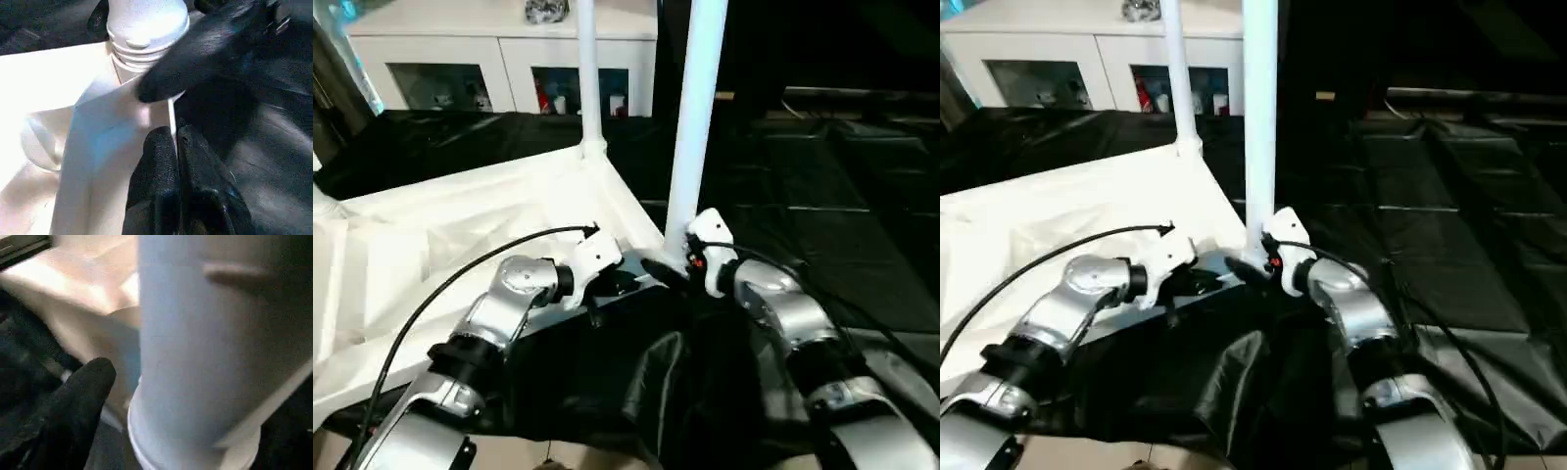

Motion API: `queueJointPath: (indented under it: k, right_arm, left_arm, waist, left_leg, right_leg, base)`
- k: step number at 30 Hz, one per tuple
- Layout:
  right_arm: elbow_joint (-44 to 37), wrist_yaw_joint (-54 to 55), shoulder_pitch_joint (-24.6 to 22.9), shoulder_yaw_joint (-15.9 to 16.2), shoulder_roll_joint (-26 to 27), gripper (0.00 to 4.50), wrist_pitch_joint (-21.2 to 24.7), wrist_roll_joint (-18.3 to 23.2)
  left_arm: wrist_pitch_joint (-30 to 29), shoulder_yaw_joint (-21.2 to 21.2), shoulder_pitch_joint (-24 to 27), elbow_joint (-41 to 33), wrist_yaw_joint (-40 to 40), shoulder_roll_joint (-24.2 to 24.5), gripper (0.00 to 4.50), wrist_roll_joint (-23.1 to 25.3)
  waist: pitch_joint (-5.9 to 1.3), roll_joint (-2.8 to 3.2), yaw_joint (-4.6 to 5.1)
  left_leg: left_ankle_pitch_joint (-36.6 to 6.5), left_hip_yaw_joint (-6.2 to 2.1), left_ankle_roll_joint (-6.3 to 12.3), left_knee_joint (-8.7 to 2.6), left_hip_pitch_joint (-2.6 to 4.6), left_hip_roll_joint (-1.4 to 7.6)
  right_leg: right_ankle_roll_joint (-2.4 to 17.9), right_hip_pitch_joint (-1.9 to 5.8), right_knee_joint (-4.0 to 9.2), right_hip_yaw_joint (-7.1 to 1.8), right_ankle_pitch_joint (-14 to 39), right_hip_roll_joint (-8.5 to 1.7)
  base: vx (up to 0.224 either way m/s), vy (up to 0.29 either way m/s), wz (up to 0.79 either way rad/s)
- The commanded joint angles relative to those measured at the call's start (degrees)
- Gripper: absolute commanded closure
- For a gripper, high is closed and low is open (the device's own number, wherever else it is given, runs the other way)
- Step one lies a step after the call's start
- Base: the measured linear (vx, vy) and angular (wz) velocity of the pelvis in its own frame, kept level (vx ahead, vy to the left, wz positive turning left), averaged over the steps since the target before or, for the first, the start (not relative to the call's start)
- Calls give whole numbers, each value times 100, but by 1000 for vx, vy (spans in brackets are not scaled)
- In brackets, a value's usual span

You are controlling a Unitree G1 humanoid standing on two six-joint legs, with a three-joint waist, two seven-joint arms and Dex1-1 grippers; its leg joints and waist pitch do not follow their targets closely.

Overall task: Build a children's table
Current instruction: Rotate leg to tighten

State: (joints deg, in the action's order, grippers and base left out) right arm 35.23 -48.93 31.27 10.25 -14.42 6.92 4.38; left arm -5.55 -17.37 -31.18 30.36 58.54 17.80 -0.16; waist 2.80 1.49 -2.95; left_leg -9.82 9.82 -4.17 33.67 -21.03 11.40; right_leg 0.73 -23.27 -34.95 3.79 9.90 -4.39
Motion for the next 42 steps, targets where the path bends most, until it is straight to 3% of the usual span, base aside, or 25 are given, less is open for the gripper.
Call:
queueJointPath:
  k: [1, 5, 10, 11, 21, 26, 27, 28, 30, 33, 34, 39, 42]
  right_arm:
    - [-268, -474, -57, 183, -56, 33, 22, 116]
    - [-767, -1243, -268, 292, -375, 33, 198, 389]
    - [-931, -1450, -360, 281, -434, 48, 279, 471]
    - [-1039, -1551, -409, 273, -468, 76, 357, 529]
    - [-1197, -1549, -562, 332, -459, 150, 510, 495]
    - [-1065, -808, -601, 248, -149, 182, 593, 316]
    - [-785, -81, -525, 122, 148, 182, 570, 166]
    - [-785, -81, -525, 122, 148, 182, 570, 166]
    - [-428, 735, -389, -82, 503, 183, 628, 118]
    - [118, 1944, -124, -440, 1055, 183, 813, 152]
    - [221, 2129, -65, -443, 1159, 183, 788, 106]
    - [443, 2542, 110, -373, 1467, 183, 522, -116]
    - [454, 2268, 117, -494, 1511, 114, 519, 73]
  left_arm:
    - [143, -165, 75, -244, 523, -42, 450, -279]
    - [90, -208, 163, -356, 1012, 198, 450, -321]
    - [-15, -193, 217, -459, 1193, 312, 450, -392]
    - [-121, -199, 274, -578, 1354, 403, 450, -455]
    - [-65, -122, 349, -572, 1266, 434, 450, -399]
    - [-121, 92, 185, -386, 611, 169, 450, -344]
    - [-165, 156, 50, -216, 218, 45, 450, -230]
    - [-165, 156, 50, -216, 218, 45, 450, -230]
    - [-196, 246, -102, -29, -169, -131, 450, -174]
    - [-231, 309, -393, 304, -787, -428, 450, -15]
    - [-246, 318, -465, 392, -992, -510, 450, 56]
    - [-209, 314, -619, 600, -1469, -803, 450, 190]
    - [-74, 250, -564, 593, -1401, -850, 450, 222]
  waist:
    - [-355, -73, -25]
    - [-340, -67, -69]
    - [-341, -70, -74]
    - [-345, -71, -75]
    - [-332, -77, -64]
    - [-306, -88, -32]
    - [-310, -88, -28]
    - [-298, -77, -10]
    - [-296, -85, 17]
    - [-299, -69, 94]
    - [-300, -46, 102]
    - [-329, -58, 82]
    - [-339, -63, 70]
  left_leg:
    - [-1421, 0, 313, -367, 29, 139]
    - [-1606, -7, 274, -389, 50, 161]
    - [-1614, -17, 215, -399, 47, 159]
    - [-1588, -20, 207, -399, 43, 162]
    - [-1636, -19, 162, -408, 48, 153]
    - [-1739, -34, 79, -432, 46, 140]
    - [-1762, -39, 56, -431, 48, 139]
    - [-1839, -26, 19, -419, 83, 123]
    - [-1924, -53, -25, -430, 70, 115]
    - [-2019, -64, -85, -423, 89, 92]
    - [-2018, -74, -103, -430, 85, 97]
    - [-1913, -52, -10, -427, 73, 112]
    - [-1732, -41, 65, -427, 31, 111]
  right_leg:
    - [1196, 305, 457, -237, 1507, -329]
    - [1066, 273, 491, -244, 1916, -331]
    - [1081, 268, 486, -247, 1912, -337]
    - [1086, 271, 474, -248, 1865, -337]
    - [1042, 262, 496, -250, 2002, -336]
    - [921, 250, 526, -241, 2315, -331]
    - [887, 250, 527, -242, 2399, -342]
    - [834, 198, 570, -247, 2595, -336]
    - [745, 220, 583, -228, 2840, -351]
    - [685, 180, 611, -223, 2993, -346]
    - [681, 184, 613, -221, 2982, -349]
    - [770, 198, 587, -245, 2461, -345]
    - [884, 243, 545, -254, 2082, -342]
  base:
    - [0, 0, 0]
    - [0, 0, 0]
    - [0, 0, 0]
    - [0, 0, 0]
    - [0, 0, 0]
    - [0, 0, 0]
    - [0, 0, 0]
    - [0, 0, 0]
    - [0, 0, 0]
    - [0, 0, 0]
    - [0, 0, 0]
    - [0, 0, 0]
    - [0, 0, 0]
